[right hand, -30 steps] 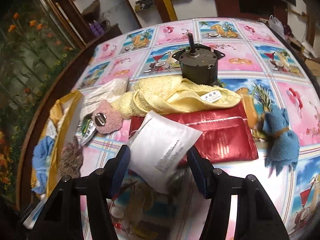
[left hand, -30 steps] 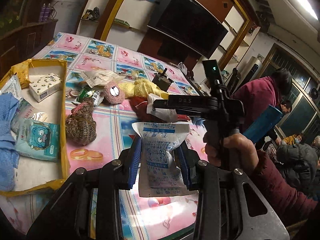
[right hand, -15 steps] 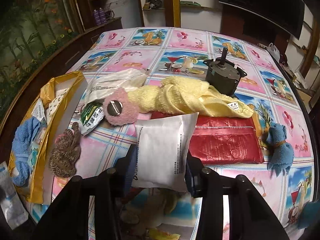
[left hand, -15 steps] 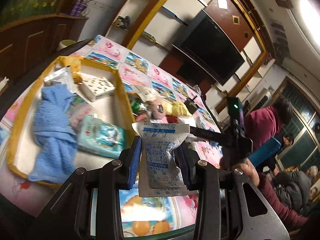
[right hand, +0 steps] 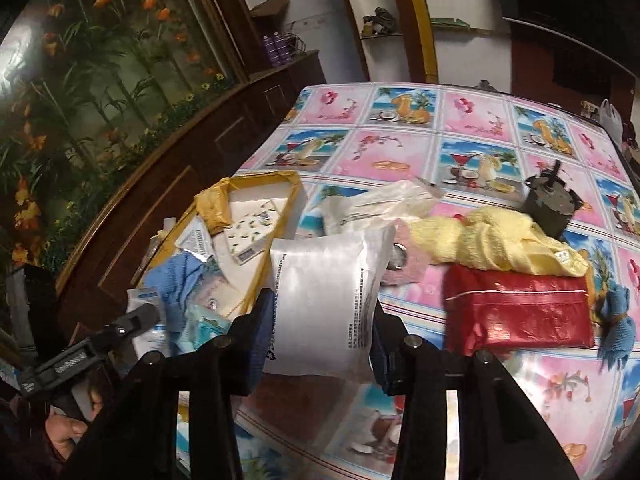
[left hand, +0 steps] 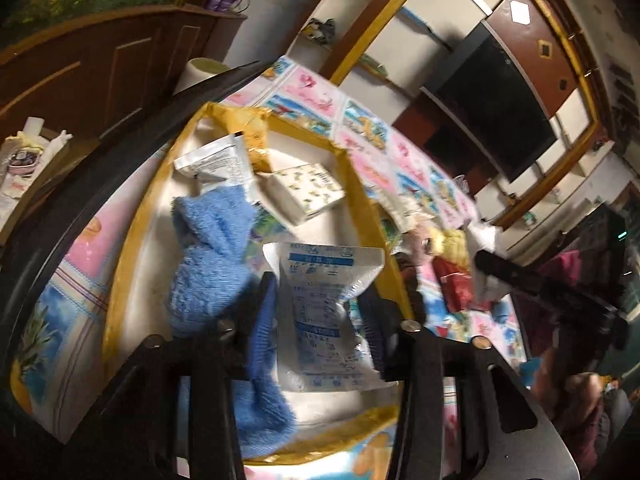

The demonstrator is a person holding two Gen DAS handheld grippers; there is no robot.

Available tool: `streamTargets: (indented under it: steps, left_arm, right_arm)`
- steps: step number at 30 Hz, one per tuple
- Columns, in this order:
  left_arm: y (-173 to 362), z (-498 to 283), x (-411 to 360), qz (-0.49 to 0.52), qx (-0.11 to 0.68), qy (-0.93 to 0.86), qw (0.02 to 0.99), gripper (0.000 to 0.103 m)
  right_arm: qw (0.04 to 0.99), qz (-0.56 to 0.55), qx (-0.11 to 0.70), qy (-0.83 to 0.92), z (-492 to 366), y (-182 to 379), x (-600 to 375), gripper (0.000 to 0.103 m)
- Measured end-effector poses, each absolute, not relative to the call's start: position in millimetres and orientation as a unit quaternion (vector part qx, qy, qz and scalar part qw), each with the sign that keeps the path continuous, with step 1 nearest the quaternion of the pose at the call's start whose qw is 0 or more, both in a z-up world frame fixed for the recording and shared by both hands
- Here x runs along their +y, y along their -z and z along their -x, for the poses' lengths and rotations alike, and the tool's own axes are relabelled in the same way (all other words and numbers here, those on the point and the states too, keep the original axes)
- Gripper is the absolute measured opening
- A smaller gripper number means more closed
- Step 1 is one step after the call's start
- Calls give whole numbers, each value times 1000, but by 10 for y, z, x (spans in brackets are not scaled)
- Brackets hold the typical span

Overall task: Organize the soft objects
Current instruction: 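Drop medicine packet into tray with left gripper while right gripper drops white envelope packet there, then move both grippers back from the tray toward the pile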

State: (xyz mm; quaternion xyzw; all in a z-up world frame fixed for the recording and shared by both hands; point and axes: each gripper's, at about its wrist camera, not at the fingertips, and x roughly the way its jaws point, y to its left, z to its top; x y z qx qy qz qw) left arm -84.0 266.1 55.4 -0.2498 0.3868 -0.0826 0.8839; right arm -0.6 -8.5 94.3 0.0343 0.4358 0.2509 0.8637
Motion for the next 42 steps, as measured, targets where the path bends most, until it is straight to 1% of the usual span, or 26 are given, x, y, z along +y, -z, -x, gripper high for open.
streamTargets:
  steps: [5, 9, 11, 15, 17, 18, 22, 25, 31, 36, 42]
  left_arm:
    - [-516, 878, 2716, 268, 382, 100, 879, 61]
    - [-538, 1016, 2780, 292, 365, 105, 877, 63]
    - [-533, 1100, 2827, 308, 357, 106, 875, 68]
    - [-511, 1225, 2889, 319, 356, 101, 872, 68]
    - [-525, 1266, 2894, 312, 354, 93, 877, 68]
    - [-537, 1291, 2893, 309, 352, 90, 879, 68]
    - [-595, 1357, 2862, 307, 355, 99, 877, 68]
    - [-693, 1418, 2735, 262, 350, 68, 897, 68]
    - [-861, 1503, 2369, 135, 338, -44, 930, 68]
    - [-930, 1589, 2145, 92, 329, -56, 938, 68]
    - [-999, 1601, 1858, 29, 334, -91, 938, 68]
  right_arm:
    - [843, -12, 452, -290, -60, -951, 484, 43]
    - [831, 20, 468, -299, -161, -850, 907, 44]
    - [827, 26, 477, -296, -239, -766, 1070, 45]
    - [824, 24, 488, -287, -368, -600, 1218, 49]
    - [825, 22, 484, -293, -390, -565, 1237, 62]
    - [825, 20, 481, -296, -388, -557, 1236, 64]
    - [834, 13, 468, -293, -305, -603, 1140, 64]
    - [845, 22, 446, -294, -149, -696, 983, 64]
    - [868, 31, 412, -276, 127, -807, 487, 64]
    - [877, 37, 409, -248, 231, -748, 75, 65]
    - [883, 4, 409, -231, 285, -723, -407, 65]
